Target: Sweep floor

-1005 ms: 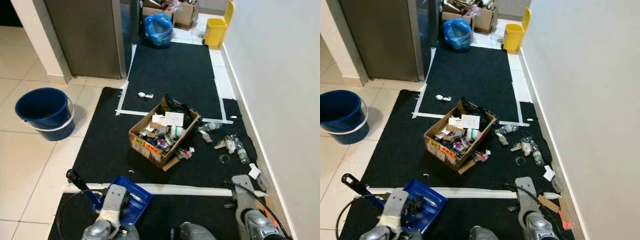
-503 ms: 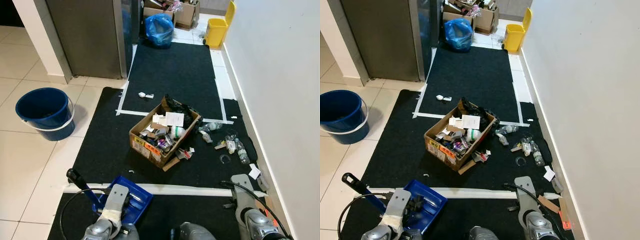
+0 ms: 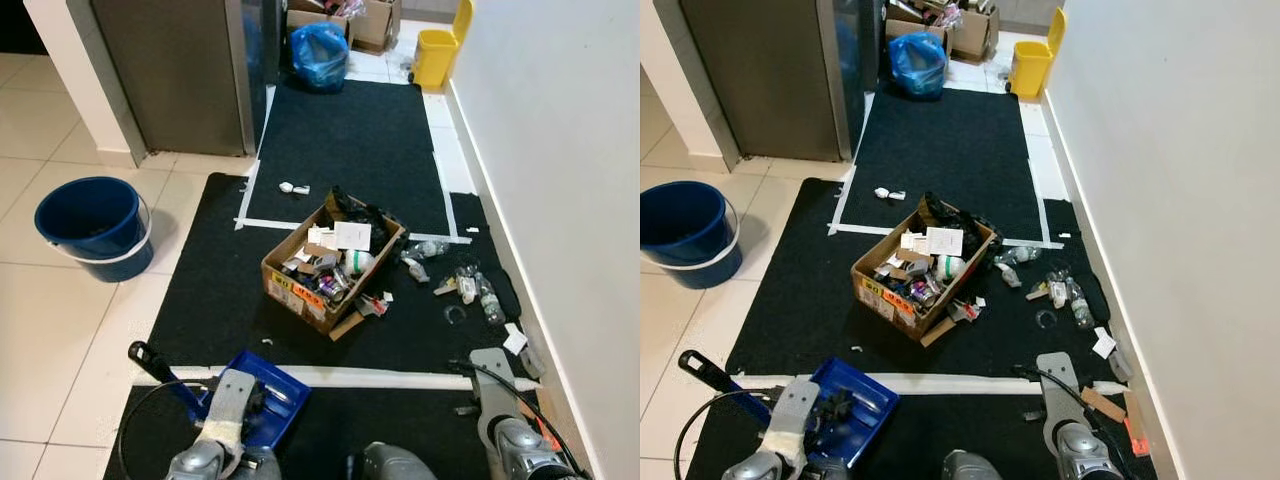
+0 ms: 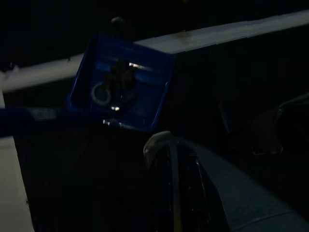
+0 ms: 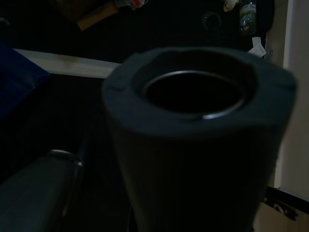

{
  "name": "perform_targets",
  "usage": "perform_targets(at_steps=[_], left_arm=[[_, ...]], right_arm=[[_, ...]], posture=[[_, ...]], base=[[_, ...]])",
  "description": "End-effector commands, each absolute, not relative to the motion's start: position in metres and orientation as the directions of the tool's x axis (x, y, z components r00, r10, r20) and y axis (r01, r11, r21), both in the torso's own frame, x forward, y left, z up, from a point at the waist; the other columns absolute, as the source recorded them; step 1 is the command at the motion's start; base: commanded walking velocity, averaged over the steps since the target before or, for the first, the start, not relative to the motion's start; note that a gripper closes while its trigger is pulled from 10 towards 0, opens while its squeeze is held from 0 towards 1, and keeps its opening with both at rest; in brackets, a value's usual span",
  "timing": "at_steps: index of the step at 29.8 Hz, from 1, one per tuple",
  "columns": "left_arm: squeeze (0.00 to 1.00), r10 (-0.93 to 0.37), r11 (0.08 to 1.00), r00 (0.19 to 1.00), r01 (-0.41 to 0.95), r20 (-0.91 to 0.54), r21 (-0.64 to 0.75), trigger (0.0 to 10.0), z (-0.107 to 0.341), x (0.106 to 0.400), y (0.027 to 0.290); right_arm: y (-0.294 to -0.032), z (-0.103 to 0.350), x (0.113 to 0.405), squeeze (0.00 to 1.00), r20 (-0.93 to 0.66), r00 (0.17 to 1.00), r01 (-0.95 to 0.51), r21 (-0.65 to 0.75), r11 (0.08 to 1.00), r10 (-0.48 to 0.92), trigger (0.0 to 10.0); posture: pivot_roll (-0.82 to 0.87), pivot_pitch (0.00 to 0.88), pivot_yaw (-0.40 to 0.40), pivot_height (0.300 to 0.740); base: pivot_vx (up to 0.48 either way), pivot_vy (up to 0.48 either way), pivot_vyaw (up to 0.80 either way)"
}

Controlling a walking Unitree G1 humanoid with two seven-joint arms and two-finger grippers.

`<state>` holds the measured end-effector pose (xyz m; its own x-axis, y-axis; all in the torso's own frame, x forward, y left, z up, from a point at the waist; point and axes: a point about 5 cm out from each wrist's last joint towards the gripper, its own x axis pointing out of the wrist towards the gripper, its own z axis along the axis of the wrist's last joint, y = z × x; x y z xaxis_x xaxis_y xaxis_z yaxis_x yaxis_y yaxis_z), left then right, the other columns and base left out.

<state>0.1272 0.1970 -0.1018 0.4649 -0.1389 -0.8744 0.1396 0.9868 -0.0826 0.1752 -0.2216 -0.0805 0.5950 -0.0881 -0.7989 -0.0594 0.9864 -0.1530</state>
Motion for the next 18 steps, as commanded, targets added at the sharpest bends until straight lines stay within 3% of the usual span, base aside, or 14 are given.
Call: perform_targets(at_steps=[1, 5, 18], left_arm=[[0.0, -0.128, 0.991, 0.407, 0.079, -0.904, -0.104, 10.0, -0.107, 0.11, 0.202], [0.0, -0.111, 0.993, 0.436, 0.022, -0.893, -0.112, 10.0, -0.104, 0.118, 0.205], [0.0, -0.072, 0.997, 0.447, 0.039, -0.892, -0.061, 10.0, -0.098, 0.129, 0.222]], right_arm=[[-0.225, -0.085, 0.165, 0.0, -0.824, 0.555, -0.044, -0.163, 0.986, -0.111, 10.0], [-0.224, -0.088, 0.158, 0.0, -0.839, 0.532, -0.059, -0.167, 0.984, -0.11, 10.0], [-0.211, -0.091, 0.159, 0.0, -0.846, 0.526, -0.09, -0.159, 0.983, -0.089, 10.0]], posture=[[0.19, 0.0, -0.072, 0.74], [0.18, 0.0, -0.069, 0.74], [0.19, 0.0, -0.03, 0.74]], base=[[0.0, 0.0, 0.0], [0.0, 0.0, 0.0], [0.0, 0.0, 0.0]])
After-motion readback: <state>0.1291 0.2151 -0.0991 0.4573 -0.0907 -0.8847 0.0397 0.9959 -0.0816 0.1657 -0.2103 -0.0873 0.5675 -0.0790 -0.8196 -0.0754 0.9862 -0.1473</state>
